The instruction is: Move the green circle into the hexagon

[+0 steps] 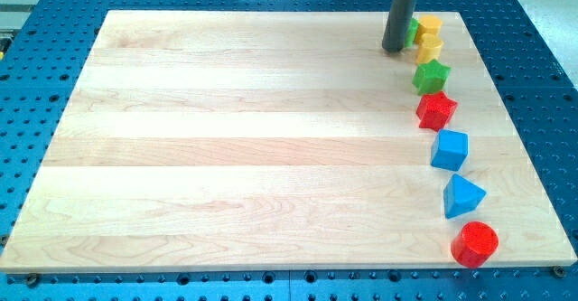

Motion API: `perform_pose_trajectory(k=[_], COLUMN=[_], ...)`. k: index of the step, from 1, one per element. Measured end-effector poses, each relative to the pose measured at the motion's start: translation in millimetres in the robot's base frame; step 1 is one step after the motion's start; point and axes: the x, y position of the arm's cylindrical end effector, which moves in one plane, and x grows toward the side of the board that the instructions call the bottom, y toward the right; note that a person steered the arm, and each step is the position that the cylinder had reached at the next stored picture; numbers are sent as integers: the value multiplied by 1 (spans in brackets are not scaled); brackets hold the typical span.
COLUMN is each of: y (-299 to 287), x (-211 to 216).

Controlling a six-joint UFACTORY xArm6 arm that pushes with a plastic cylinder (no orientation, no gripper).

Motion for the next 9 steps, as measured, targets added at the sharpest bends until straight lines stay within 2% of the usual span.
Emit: perform_pose_trajectory(k=[1,2,3,4,5,7,9], y=[18,14,-15,-14,13,34,22], x=[-41,-54,-57,-70,-75,-75,-76])
